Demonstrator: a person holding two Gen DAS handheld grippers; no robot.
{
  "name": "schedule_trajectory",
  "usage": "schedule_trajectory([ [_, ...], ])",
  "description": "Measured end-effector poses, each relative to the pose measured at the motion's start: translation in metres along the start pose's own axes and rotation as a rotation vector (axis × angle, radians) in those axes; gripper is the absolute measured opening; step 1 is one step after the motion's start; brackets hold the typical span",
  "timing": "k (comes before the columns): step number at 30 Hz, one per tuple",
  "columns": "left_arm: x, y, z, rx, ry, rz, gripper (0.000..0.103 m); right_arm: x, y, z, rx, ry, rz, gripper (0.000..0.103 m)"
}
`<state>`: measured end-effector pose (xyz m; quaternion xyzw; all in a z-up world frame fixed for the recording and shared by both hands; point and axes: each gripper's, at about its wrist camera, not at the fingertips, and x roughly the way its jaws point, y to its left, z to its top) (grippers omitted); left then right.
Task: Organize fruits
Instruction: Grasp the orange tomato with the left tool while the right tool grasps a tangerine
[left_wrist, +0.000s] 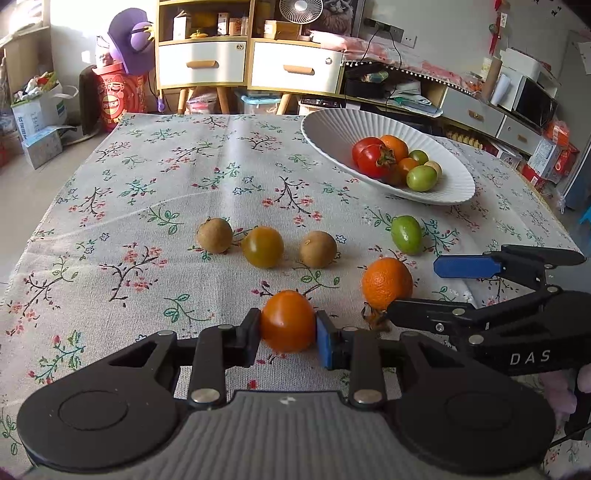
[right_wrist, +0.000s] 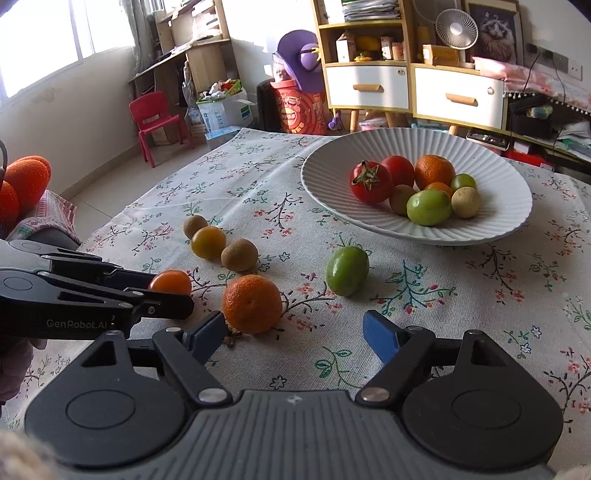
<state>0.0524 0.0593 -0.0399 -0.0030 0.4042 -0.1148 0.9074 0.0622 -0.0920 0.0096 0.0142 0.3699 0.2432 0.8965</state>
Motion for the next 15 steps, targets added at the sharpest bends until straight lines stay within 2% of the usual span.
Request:
schedule_trajectory([
  [4,-0.0017,0.0034,-0.0006,-0.005,0.004,0.004,0.021,0.0045,0.0074,0.0013,-0.019,0.009,0.031,0.066],
  [9,-0.0028,0.0047,-0.0014,-0.006,0.006,0.004,0.021,0.0049,0.0104,0.0011,-0.016,0.007,0.021,0.051],
  [15,-0.0013,0.0033,0.0002,-0.006,0.009,0.006,0.021,0.0065,0.0102,0.0046,-0.008,0.010,0.028,0.042],
])
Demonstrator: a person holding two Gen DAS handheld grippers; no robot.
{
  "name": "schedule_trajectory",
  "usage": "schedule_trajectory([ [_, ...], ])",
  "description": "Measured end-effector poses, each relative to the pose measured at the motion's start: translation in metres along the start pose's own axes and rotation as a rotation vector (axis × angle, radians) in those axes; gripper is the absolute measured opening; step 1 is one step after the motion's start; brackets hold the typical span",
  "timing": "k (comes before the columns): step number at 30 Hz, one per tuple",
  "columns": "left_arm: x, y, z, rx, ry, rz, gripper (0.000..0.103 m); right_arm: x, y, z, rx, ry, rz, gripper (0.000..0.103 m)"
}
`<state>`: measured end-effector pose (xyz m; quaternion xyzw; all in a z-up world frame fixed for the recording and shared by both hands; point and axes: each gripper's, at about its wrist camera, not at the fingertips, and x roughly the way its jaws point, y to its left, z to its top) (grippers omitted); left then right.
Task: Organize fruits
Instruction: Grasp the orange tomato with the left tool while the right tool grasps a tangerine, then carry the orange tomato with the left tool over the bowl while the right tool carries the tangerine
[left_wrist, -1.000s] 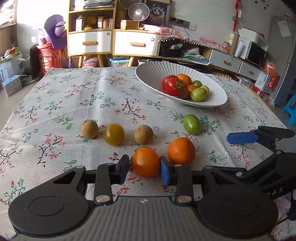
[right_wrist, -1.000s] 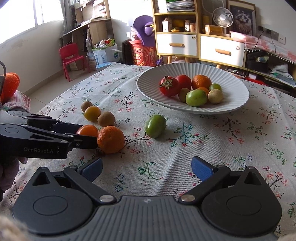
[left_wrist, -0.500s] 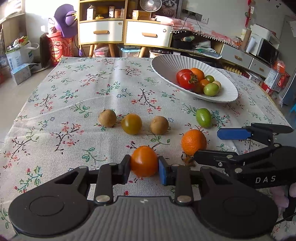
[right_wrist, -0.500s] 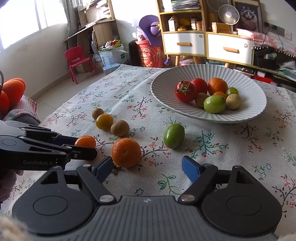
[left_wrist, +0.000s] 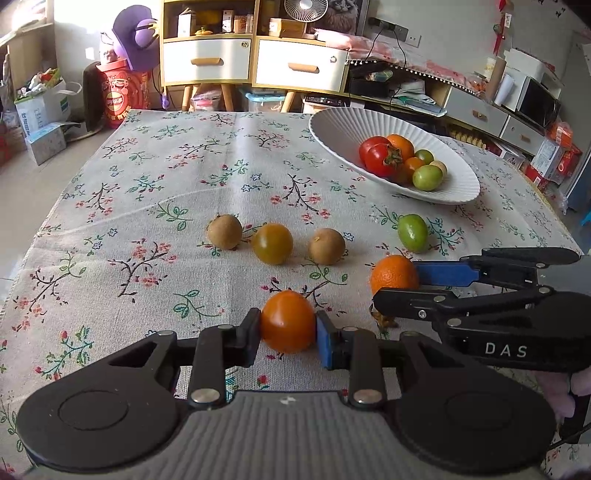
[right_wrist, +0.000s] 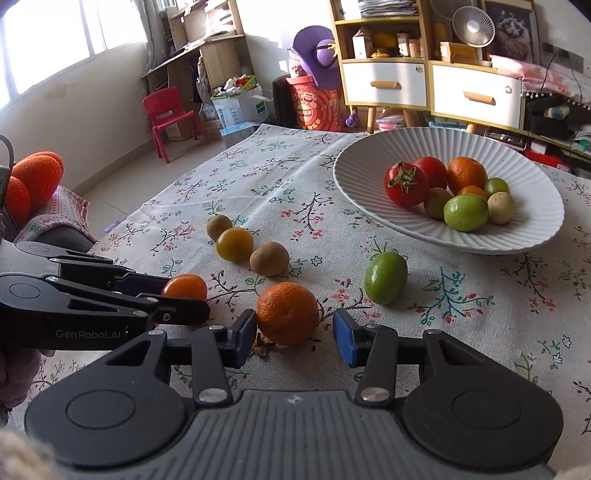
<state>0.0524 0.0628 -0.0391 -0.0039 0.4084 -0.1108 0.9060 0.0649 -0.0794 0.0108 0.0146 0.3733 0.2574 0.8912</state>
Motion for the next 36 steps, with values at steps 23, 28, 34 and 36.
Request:
schedule_trajectory([
  [23,-0.006,-0.025,0.030,-0.004,-0.059,-0.051,0.020,-0.029,-0.030,0.013,0.044,-0.057,-0.051,0.033],
  [28,-0.005,-0.040,0.043,0.005,-0.093,-0.062,0.020,-0.037,-0.047,0.023,0.076,-0.101,-0.080,0.033],
  [34,-0.001,-0.053,0.057,0.017,-0.125,-0.068,0.020,-0.038,-0.065,0.032,0.089,-0.118,-0.112,0.033],
  [36,0.002,-0.055,0.059,0.032,-0.133,-0.067,0.020,-0.038,-0.072,0.036,0.099,-0.119,-0.120,0.033],
])
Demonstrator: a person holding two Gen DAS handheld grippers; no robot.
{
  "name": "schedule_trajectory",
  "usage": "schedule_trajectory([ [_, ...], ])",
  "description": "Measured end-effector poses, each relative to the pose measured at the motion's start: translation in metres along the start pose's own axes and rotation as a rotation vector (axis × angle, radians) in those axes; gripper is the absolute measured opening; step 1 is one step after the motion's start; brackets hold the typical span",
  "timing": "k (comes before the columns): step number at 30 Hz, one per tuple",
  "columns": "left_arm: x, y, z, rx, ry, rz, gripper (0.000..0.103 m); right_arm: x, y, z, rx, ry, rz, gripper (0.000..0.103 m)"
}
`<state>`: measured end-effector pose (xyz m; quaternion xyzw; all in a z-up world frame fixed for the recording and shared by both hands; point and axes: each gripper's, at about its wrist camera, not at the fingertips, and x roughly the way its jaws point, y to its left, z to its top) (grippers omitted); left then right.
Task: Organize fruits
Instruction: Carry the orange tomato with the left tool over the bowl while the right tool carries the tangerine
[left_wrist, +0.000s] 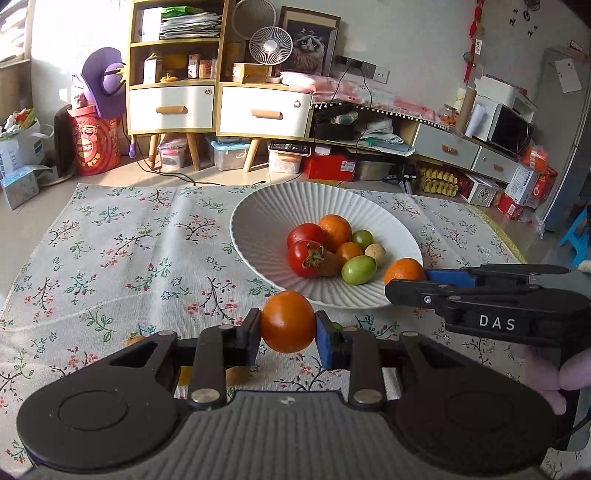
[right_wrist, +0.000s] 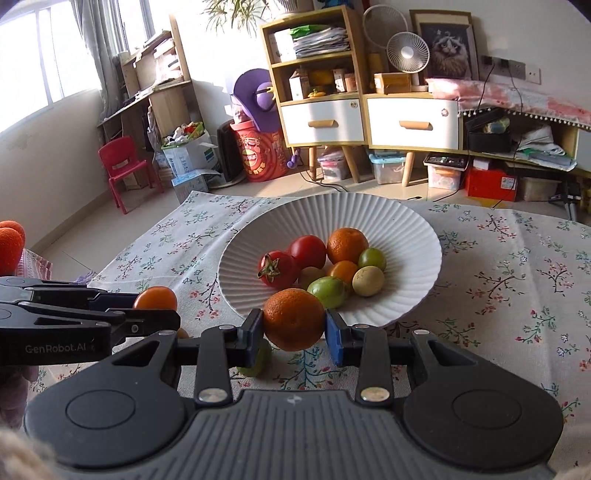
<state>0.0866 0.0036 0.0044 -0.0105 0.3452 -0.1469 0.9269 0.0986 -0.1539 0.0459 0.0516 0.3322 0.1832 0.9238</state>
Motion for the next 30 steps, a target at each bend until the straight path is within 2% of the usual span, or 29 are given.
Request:
schedule_trajectory([
  [6,0.011,0.007,0.007,-0.023,0.025,0.011,0.020,0.004,-0.016,0.010,0.028,-0.017,-0.021,0.033],
  [14,0.025,0.011,0.029,-0.024,0.010,0.010,0.020,0.012,-0.031,0.016,0.029,-0.019,-0.042,0.033],
  [30,0.086,0.000,0.072,-0.068,0.033,-0.049,0.020,0.034,-0.052,0.032,0.039,-0.052,-0.028,0.033],
])
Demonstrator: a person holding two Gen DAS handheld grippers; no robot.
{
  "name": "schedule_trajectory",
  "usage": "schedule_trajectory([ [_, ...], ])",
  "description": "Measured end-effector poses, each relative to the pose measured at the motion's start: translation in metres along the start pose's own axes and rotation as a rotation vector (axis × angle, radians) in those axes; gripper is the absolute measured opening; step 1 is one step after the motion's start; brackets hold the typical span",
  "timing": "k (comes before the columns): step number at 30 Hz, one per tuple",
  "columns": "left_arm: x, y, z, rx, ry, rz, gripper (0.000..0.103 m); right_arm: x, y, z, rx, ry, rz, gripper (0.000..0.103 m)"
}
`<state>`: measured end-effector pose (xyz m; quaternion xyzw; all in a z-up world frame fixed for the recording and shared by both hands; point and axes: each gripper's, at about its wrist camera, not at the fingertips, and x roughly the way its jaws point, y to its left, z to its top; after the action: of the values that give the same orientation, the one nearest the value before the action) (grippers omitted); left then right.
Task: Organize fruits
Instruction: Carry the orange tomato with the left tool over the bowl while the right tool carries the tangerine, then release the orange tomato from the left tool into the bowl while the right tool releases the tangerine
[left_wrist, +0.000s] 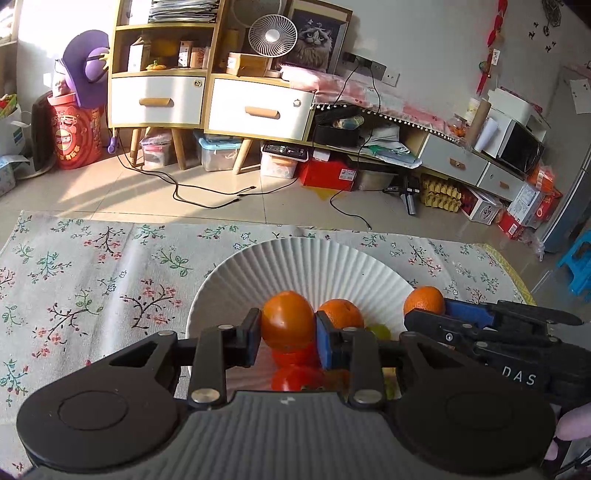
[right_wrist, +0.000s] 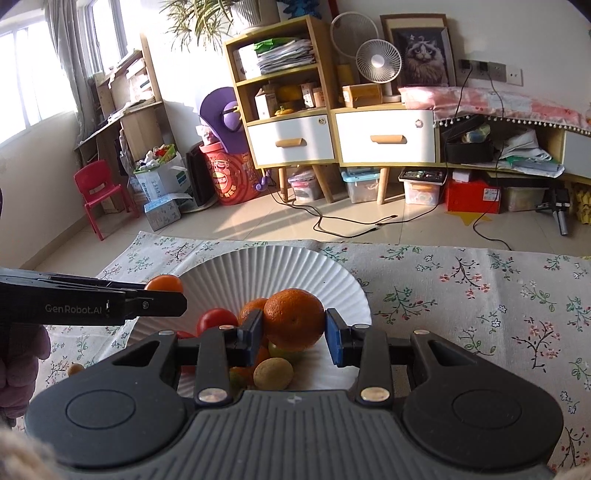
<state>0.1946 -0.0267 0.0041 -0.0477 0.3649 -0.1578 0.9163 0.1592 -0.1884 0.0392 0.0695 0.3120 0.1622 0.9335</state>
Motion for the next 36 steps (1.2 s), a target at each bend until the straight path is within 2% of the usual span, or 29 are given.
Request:
schedule_trajectory([
  [4,0.014,-0.003,0.003,-0.028,0.021,-0.013,0.020,0.008,-0.009,-0.002,0.012,0.010,-0.009,0.033],
  [12,0.032,-0.011,0.014,0.003,0.032,0.007,0.020,0.016,-0.015,0.002,0.039,0.010,0.004,0.033],
  [22,0.037,-0.002,0.011,-0.029,0.061,0.010,0.020,0.027,-0.010,0.003,0.022,0.032,0.021,0.033],
  [29,0.035,-0.001,0.010,-0.026,0.040,-0.002,0.021,0.030,-0.006,0.003,0.010,0.040,0.026,0.033],
  [34,0.035,-0.002,0.010,-0.019,0.037,0.010,0.025,0.027,-0.006,0.005,0.012,0.032,0.017,0.036],
  [36,0.033,-0.001,0.010,-0.022,0.035,0.018,0.033,0.025,-0.006,0.005,0.015,0.027,0.015,0.043],
])
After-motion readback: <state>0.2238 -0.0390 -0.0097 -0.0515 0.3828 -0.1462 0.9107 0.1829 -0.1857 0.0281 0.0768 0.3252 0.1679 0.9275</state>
